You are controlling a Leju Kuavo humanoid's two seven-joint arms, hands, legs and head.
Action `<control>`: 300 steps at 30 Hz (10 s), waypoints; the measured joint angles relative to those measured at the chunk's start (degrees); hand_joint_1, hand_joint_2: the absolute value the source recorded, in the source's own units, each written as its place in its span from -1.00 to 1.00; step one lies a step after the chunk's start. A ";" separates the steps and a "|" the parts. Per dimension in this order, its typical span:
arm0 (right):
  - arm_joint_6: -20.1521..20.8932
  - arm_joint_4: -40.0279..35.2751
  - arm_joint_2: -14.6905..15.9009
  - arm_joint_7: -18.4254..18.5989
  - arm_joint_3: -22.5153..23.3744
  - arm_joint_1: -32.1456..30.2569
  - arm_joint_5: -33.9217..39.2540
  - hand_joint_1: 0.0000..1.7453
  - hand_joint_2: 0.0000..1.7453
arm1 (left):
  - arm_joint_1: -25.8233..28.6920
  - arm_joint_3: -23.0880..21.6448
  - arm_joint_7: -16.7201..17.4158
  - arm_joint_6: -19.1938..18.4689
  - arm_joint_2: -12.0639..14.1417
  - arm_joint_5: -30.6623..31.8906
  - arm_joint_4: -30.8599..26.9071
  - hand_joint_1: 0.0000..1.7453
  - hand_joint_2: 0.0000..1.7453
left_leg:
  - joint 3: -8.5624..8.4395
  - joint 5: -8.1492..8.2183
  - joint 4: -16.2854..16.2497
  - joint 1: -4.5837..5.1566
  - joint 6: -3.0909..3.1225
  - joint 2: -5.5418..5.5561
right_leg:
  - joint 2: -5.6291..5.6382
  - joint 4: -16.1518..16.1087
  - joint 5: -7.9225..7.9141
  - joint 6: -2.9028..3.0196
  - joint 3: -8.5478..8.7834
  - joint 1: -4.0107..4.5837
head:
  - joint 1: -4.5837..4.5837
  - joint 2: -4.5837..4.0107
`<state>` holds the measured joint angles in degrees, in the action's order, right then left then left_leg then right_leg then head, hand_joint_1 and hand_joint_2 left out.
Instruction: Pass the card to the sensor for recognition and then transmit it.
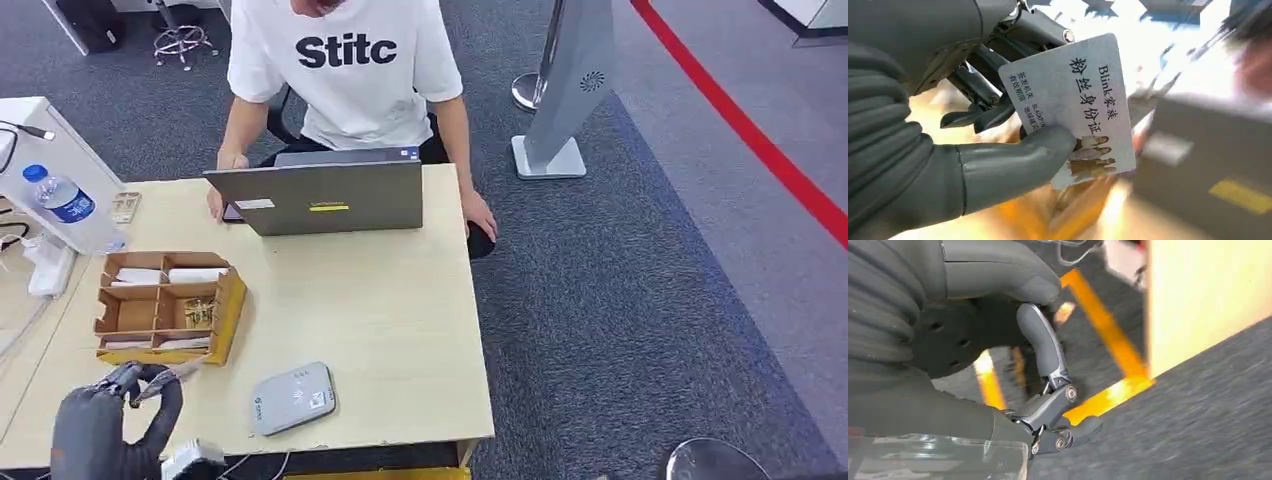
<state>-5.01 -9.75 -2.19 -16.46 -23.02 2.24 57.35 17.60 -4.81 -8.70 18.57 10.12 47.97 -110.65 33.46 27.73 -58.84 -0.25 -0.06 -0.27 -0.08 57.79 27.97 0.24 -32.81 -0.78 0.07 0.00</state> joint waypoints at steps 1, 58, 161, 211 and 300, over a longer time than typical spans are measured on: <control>-0.17 0.00 0.00 0.48 0.02 -0.16 -0.15 -1.00 1.00 | -0.09 0.74 -0.13 -0.50 -0.81 -0.56 2.77 1.00 1.00 | 0.00 0.00 0.00 -0.05 -0.01 -0.05 | 0.04 0.00 -0.03 0.03 -0.01 0.02 | 0.00 -0.02; -1.62 0.35 -0.98 8.30 0.09 -0.34 -0.26 -1.00 1.00 | -12.35 -0.22 -2.14 -1.64 -9.70 0.57 28.14 1.00 1.00 | -0.07 -0.04 -0.04 -0.01 -0.01 -0.03 | 0.02 0.01 -0.03 0.01 0.03 0.01 | -0.02 -0.02; -5.23 0.70 -1.84 14.16 -5.53 -0.49 -6.91 -1.00 1.00 | -35.85 6.98 2.48 1.32 4.01 4.18 30.24 -1.00 1.00 | -0.18 -0.09 -0.03 -0.15 -0.25 -0.38 | 0.44 0.04 -0.12 0.13 0.01 0.09 | -0.02 -0.02; -1.53 1.64 -0.17 14.23 -8.66 -1.34 -6.99 -1.00 1.00 | -16.57 -6.08 5.70 2.04 12.42 22.78 24.12 -1.00 1.00 | -0.12 -0.07 -0.01 -0.19 -0.24 -0.18 | 0.27 0.03 -0.06 0.11 0.05 0.10 | -0.02 -0.02; -1.75 1.64 0.11 13.31 -11.50 -1.23 -5.83 -1.00 1.00 | -23.69 -1.45 1.20 -1.42 7.37 19.41 35.85 0.92 1.00 | -0.14 -0.11 -0.01 -0.19 -0.26 -0.13 | 0.23 0.04 -0.07 0.13 0.05 0.11 | -0.02 -0.02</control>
<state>-6.75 -8.11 -2.08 -3.15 -34.51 1.00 51.52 -6.09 -6.25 -7.50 17.16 17.49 67.38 -74.79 33.32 27.62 -58.86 -0.44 -0.32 -0.40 0.15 57.82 27.90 0.37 -32.76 -0.67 0.04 -0.02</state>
